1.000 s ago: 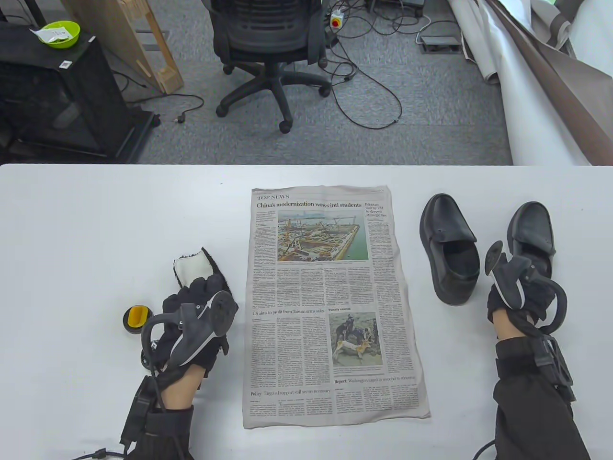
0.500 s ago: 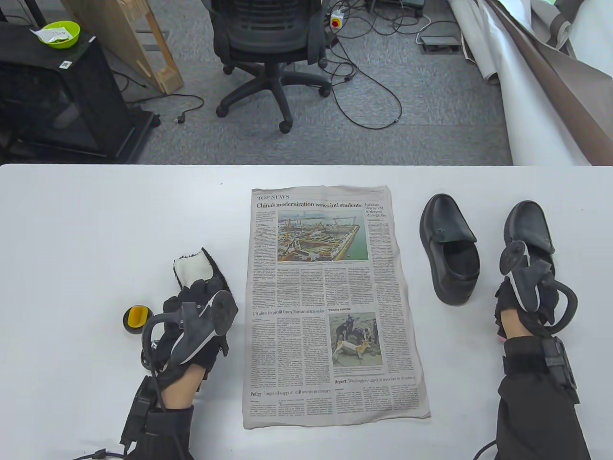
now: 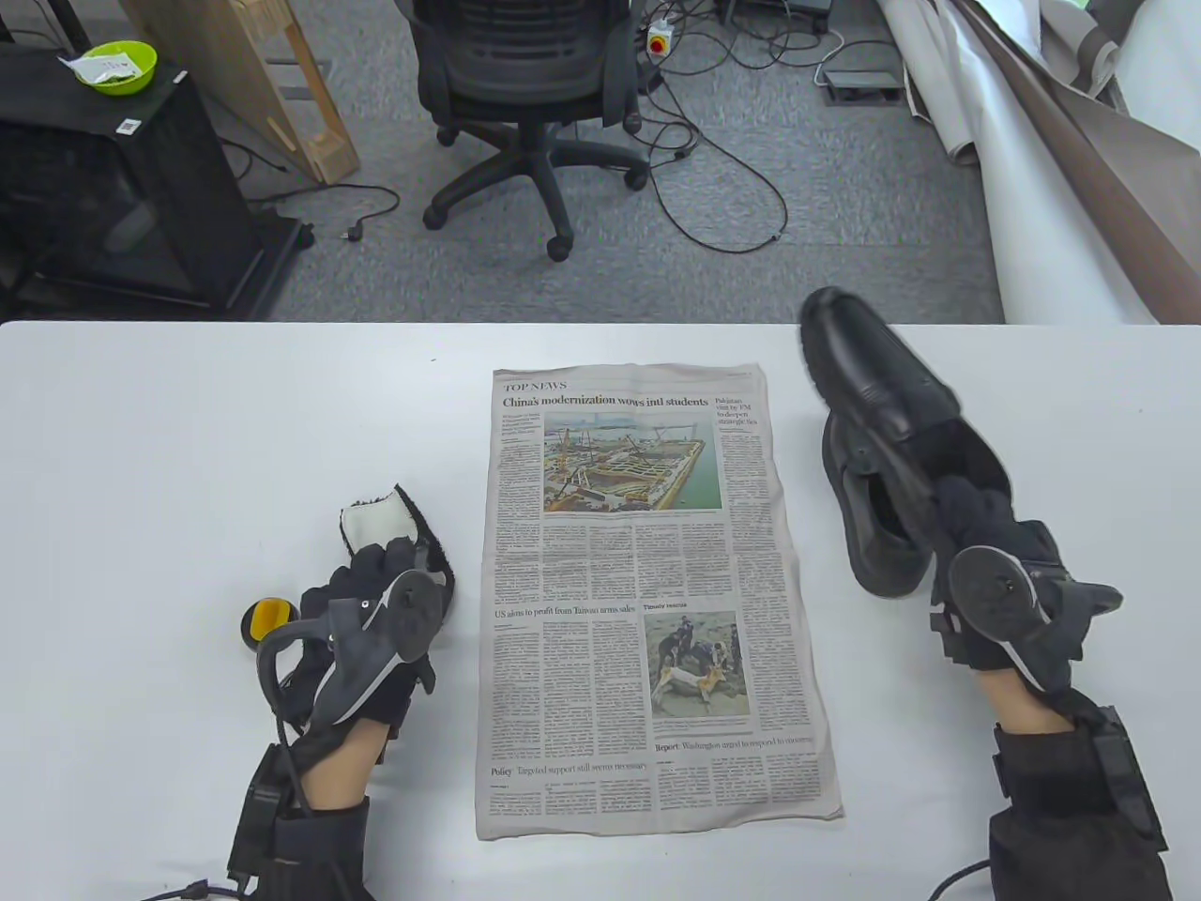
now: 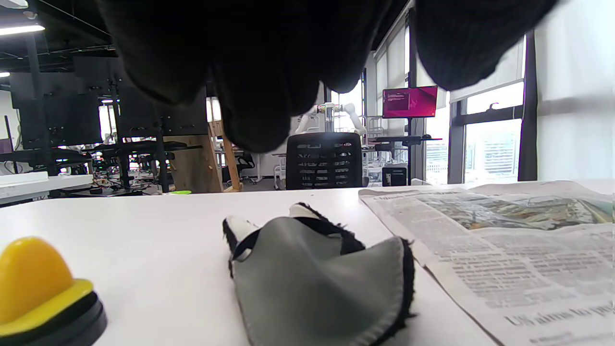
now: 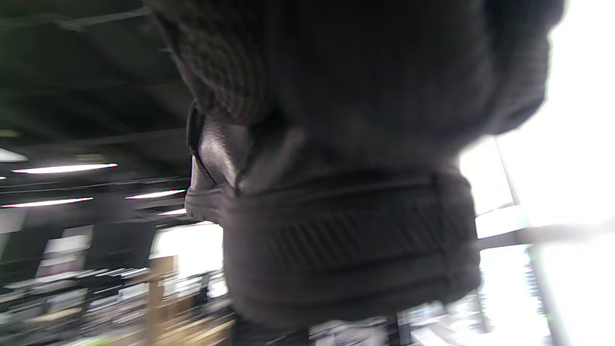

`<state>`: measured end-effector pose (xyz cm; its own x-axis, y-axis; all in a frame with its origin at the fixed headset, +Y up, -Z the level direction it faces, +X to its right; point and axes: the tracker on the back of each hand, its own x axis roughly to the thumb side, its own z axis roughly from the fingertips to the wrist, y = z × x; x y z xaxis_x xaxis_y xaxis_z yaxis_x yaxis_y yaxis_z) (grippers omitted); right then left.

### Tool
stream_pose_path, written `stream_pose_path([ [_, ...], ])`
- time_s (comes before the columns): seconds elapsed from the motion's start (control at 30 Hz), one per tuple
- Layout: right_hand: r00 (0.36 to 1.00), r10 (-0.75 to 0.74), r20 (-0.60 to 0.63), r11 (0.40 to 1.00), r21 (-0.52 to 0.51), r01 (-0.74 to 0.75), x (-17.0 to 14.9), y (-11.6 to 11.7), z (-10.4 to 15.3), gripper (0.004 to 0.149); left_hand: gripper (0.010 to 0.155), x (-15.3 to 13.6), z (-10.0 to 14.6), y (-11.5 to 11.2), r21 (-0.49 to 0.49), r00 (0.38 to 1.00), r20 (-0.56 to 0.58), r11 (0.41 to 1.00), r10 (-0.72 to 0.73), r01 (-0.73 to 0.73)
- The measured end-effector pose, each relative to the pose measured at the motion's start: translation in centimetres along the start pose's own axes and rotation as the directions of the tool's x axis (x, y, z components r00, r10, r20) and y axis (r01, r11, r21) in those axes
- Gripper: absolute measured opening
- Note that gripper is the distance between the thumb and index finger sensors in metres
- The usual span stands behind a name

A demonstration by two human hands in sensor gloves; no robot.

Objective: Dip and apply built-in sponge shoe polish on shoes

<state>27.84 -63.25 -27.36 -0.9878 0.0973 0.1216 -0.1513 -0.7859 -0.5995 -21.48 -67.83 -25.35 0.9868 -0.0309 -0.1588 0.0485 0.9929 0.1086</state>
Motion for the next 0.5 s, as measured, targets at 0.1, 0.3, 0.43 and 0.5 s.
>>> stream_pose_path([
  [0.1,0.971,-0.152,0.187,0.984,0.116,0.132,3.2,0.9,1.4,0.039,0.065,-0.5,-0.1,-0.1,-0.001,1.000,-0.022,1.000,0.008,-0.009],
  [0.3,0.891,-0.236,0.387,0.963,0.218,0.160,7.3,3.2,4.2,0.038,0.065,-1.2,-0.3,-0.5,-0.021,0.999,-0.042,1.000,0.012,-0.013],
  [0.43,0.870,-0.250,0.425,0.957,0.246,0.154,8.6,4.1,5.3,0.039,0.064,-1.3,-0.4,-0.4,-0.021,0.999,-0.041,0.999,0.023,-0.024],
  [0.5,0.863,-0.264,0.430,0.947,0.286,0.147,9.0,4.8,5.7,0.039,0.064,-1.4,-0.5,-0.4,-0.024,0.999,-0.043,0.999,0.025,-0.026],
])
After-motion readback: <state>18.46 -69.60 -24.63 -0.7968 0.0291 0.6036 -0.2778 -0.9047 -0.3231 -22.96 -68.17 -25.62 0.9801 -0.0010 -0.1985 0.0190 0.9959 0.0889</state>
